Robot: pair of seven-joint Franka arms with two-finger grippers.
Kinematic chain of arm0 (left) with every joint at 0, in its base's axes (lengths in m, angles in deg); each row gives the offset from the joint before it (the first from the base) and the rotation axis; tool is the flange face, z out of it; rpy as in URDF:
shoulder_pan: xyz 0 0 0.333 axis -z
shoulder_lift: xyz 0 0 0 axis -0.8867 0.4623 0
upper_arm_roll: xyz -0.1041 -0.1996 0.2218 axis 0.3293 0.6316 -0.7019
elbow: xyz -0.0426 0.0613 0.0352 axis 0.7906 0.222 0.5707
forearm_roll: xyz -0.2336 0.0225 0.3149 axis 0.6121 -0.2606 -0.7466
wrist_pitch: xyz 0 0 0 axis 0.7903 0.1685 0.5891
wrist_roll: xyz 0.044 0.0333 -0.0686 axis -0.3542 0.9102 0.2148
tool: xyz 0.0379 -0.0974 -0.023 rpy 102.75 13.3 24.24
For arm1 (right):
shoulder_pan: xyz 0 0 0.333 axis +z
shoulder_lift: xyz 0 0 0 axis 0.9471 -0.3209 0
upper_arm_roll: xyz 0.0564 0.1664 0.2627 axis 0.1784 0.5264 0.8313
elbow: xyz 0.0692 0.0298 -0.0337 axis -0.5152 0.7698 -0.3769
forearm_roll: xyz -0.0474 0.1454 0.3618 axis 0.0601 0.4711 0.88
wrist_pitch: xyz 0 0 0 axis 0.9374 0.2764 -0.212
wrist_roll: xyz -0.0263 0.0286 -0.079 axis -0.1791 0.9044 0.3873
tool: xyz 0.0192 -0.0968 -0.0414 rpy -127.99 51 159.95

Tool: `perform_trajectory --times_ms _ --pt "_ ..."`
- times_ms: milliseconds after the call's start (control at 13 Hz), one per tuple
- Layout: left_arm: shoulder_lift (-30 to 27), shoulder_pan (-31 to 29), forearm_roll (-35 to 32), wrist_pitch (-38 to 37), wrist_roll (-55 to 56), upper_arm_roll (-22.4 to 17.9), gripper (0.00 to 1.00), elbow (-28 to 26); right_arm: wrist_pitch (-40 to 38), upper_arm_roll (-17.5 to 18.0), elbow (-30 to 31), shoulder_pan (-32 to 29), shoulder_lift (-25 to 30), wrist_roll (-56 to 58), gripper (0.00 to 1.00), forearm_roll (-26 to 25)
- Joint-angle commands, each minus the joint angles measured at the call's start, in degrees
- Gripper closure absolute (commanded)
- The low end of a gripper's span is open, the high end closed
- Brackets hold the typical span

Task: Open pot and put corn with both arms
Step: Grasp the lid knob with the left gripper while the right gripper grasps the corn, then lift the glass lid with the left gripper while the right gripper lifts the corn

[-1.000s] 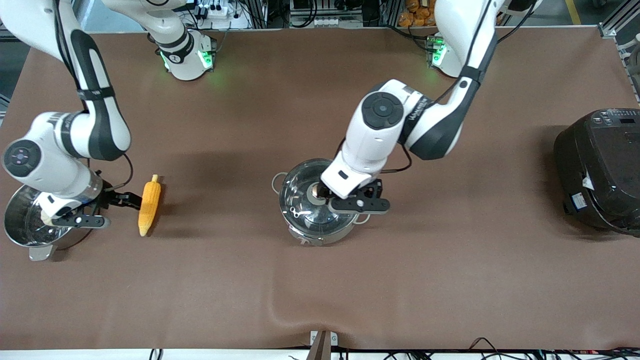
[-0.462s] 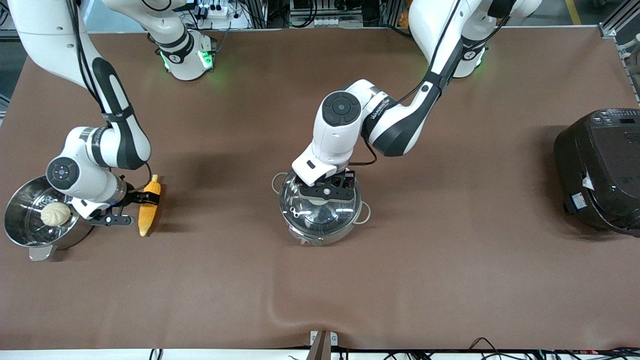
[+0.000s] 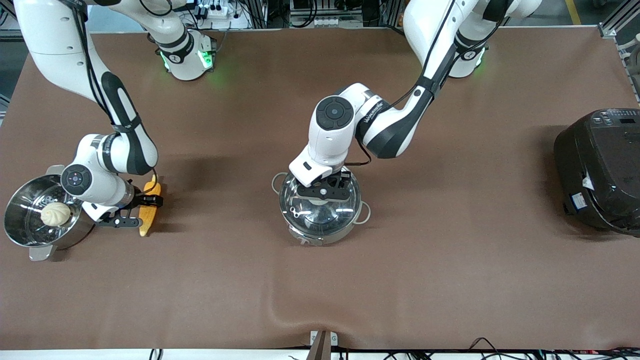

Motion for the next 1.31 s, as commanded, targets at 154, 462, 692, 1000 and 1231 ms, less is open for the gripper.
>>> perform_trajectory --times_ms 154,462,692,1000,1231 --pt "0.24 0.56 -0.41 -0.15 5.78 -0.61 1.00 1.54 -9.77 0.60 -4.75 -0.26 1.15 2.42 0.79 0.30" --pt "-5.89 -2.06 -0.32 -3.29 6.74 -0.70 1.00 1.45 -31.65 2.00 -20.64 1.41 3.27 3.65 0.79 0.21" --pt "-9.69 -12.23 -0.40 -6.30 11.12 -0.70 1.00 1.28 -32.74 2.09 -26.64 7.28 3.71 2.77 0.79 0.47" --pt "-8.82 -25.43 -1.11 -6.39 12.20 -0.79 1.00 -3.72 -33.80 3.76 -31.75 11.25 3.10 -1.43 0.79 17.66" --pt "-10.91 -28.62 -5.32 0.70 10.08 -0.44 1.00 -15.29 -30.64 3.41 -37.19 19.50 0.73 -13.61 0.79 16.14"
